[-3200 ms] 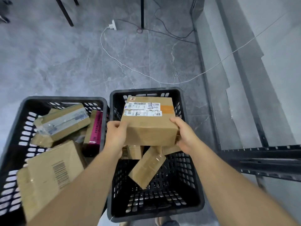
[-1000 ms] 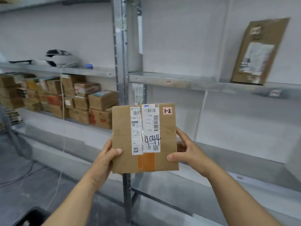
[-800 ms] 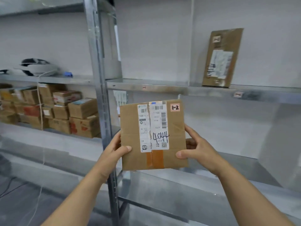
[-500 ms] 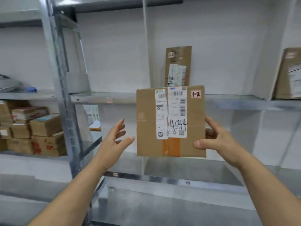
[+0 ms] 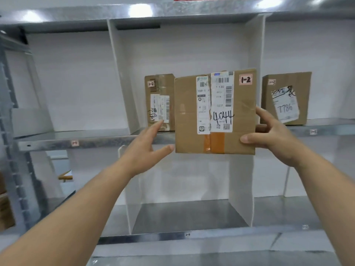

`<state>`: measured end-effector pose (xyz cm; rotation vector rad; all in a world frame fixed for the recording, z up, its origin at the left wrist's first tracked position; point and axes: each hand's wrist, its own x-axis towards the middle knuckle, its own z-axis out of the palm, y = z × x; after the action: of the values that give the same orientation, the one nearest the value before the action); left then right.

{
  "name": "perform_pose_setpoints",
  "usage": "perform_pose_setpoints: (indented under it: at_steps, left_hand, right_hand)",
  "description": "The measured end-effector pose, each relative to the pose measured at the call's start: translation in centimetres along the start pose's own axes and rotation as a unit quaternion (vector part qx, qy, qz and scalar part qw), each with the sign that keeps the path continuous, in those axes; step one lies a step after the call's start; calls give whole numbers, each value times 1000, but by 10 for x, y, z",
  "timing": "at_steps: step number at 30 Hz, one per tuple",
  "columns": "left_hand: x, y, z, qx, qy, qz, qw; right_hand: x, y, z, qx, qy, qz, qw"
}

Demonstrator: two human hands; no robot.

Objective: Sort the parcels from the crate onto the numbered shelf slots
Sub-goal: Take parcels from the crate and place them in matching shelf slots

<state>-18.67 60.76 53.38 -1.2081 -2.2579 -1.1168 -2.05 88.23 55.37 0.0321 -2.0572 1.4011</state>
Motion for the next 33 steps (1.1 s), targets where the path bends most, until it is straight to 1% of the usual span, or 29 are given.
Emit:
perform_pose_setpoints:
  at_steps: [3,6,10,15,18,20,22,28,31,33]
  left_hand:
    - [24,5,5,35,-10,24,999]
    - [48,10,12,38,-13,32,999]
    - [90,10,26,8,-18,31,999]
    - [133,10,46,-78,-24,1,997]
    - [155,8,58,-101,-34,8,994]
    - [169,6,65,-123,-30,-5,992]
    - [183,2,72,-137,-10,-30,990]
    - [209,-10,93,-119,45,-87,988]
    - [215,-12,102,-96,47,-92,990]
    - [218,-13,108,-100,35,-96,990]
  right_hand:
    - [13,-1,-12,-7,29,-3,1000]
    - [28,-1,-20,-16,49,-5,999]
    - [53,0,-28,-37,71,-12,997]
    - [89,7,-31,-53,81,-11,995]
    - [113,18,-33,-56,81,-9,995]
    - [126,26,-32,-62,83,-9,995]
    - [138,35,-32,-62,81,-9,995]
    - [167,58,-26,-76,62,4,995]
    - [178,65,-22,-114,65,6,991]
    - [184,70,-22,-136,72,9,988]
